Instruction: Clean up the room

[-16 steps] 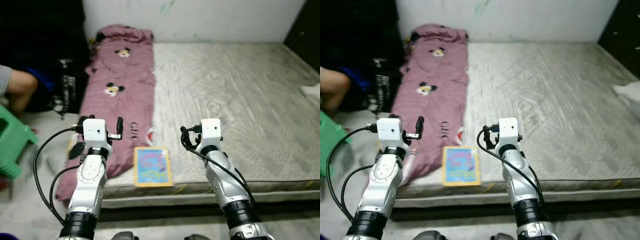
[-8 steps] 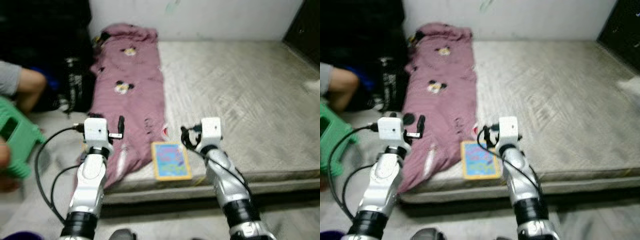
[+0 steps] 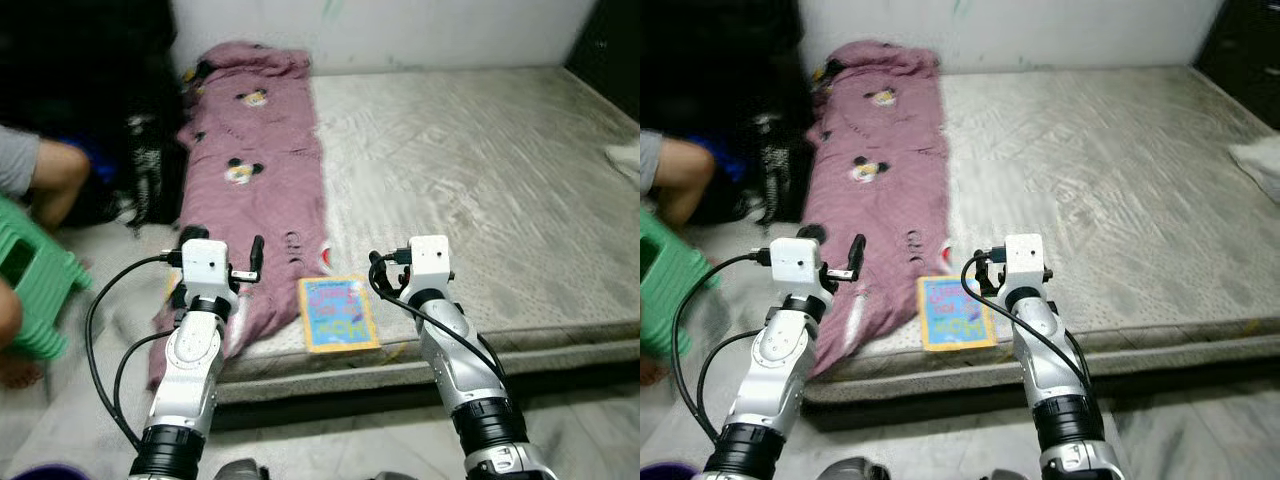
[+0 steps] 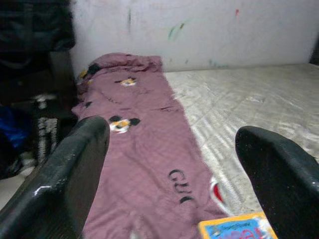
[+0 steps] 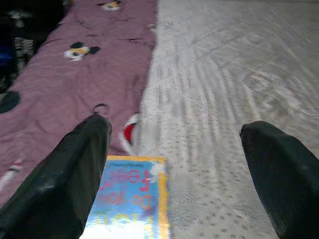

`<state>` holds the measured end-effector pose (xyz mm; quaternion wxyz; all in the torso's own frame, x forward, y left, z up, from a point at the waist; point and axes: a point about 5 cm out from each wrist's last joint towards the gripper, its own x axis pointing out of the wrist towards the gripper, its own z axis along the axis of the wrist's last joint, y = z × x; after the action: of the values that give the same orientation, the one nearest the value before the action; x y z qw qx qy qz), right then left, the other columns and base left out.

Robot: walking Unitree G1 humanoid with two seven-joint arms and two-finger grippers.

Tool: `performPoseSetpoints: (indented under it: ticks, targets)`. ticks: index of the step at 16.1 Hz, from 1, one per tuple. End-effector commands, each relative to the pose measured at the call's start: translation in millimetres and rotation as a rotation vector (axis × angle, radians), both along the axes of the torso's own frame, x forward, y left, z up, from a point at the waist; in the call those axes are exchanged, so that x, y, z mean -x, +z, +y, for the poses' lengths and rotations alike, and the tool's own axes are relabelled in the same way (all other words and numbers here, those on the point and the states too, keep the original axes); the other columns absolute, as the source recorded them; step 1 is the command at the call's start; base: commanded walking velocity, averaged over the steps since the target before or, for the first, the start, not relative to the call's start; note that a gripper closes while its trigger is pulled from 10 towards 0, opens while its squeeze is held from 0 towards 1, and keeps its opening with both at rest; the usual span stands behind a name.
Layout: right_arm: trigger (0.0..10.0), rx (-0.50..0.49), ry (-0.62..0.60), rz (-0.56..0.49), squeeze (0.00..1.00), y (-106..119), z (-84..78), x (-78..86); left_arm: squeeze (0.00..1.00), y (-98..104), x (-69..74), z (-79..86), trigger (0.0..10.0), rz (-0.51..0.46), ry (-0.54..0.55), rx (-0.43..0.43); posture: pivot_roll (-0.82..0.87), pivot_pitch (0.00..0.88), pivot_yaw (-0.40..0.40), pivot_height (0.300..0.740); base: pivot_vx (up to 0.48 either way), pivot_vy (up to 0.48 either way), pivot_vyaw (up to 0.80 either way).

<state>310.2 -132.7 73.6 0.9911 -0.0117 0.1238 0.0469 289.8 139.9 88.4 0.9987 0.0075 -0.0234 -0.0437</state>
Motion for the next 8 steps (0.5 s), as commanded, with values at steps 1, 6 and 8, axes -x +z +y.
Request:
performPoseSetpoints:
  ticks: [1, 6, 8]
  targets:
    - [10.0, 0.001, -0.005, -0.003, 0.00, 1.4, -3.3, -0.7, 0.00, 4.8, -1.0, -1.2, 10.0, -0.018, -0.008, -0.001, 0.05, 0.000, 0.005, 0.740, 0.277, 0.000, 0.00]
    - [10.0, 0.004, -0.002, -0.005, 0.00, 1.5, -3.5, -0.7, 0.00, 4.6, -0.5, -1.4, 10.0, -0.017, -0.009, 0.000, 0.05, 0.000, 0.004, 0.740, 0.286, 0.000, 0.00]
    - [10.0, 0.008, 0.000, -0.007, 0.00, 1.6, -3.5, -0.8, 0.00, 4.1, -0.2, -1.4, 10.0, -0.014, -0.011, 0.000, 0.05, 0.000, 0.004, 0.740, 0.307, 0.000, 0.00]
